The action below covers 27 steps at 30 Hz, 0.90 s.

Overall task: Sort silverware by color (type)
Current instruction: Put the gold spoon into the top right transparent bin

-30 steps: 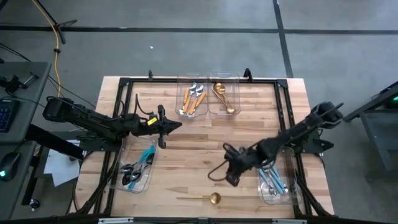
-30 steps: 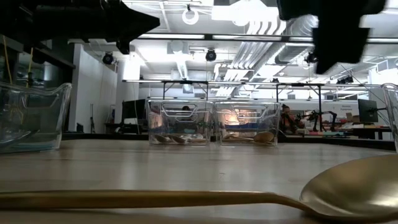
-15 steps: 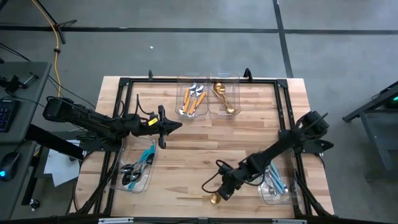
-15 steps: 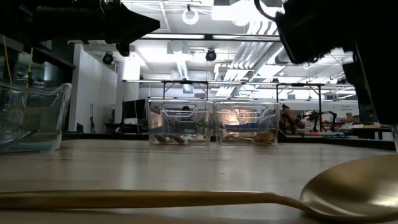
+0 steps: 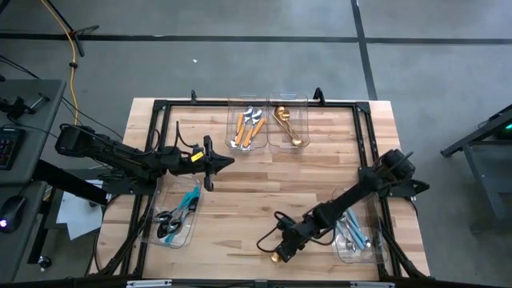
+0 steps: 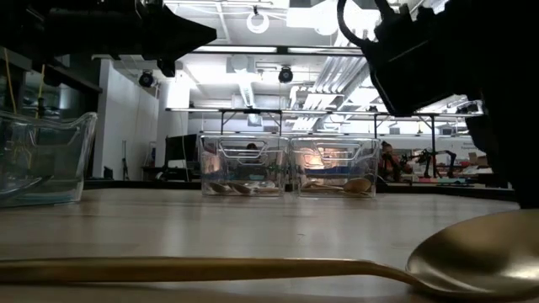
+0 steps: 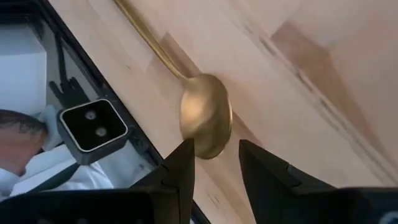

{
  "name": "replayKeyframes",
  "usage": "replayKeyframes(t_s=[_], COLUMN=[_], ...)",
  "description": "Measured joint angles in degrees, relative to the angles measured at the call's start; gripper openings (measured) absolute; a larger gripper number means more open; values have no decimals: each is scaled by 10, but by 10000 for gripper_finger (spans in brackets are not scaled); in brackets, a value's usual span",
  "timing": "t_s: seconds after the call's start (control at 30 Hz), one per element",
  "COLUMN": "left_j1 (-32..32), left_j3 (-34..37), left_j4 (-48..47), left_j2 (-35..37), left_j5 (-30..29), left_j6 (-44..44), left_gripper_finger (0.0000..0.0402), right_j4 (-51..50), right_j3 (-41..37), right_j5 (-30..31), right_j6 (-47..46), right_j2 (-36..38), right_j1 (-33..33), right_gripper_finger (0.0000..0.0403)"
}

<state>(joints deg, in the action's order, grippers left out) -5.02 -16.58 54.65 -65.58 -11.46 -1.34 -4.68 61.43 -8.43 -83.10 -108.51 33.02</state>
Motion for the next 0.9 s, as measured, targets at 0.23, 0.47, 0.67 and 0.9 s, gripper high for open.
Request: replayKeyframes(t_s=[0.23,0.47,0.67,0.9], left_j1=[0,0,0,0], left_j3=[0,0,0,0], left_j4=[0,0,0,-6], left_j2=[0,0,0,0], left_j5=[0,0,0,0], left_j6=[0,0,0,0], left_gripper_finger=[0,0,0,0], right_j4=[15,24,24,24], right_j3=[0,0,0,0], right_j5=[-7,17,26,27], right_j6=[-19,-19,-19,-13], right_j2=[-15,-15,-15,-15], right_j1=[6,5,5,5], right_gripper_finger=[110,110,110,110])
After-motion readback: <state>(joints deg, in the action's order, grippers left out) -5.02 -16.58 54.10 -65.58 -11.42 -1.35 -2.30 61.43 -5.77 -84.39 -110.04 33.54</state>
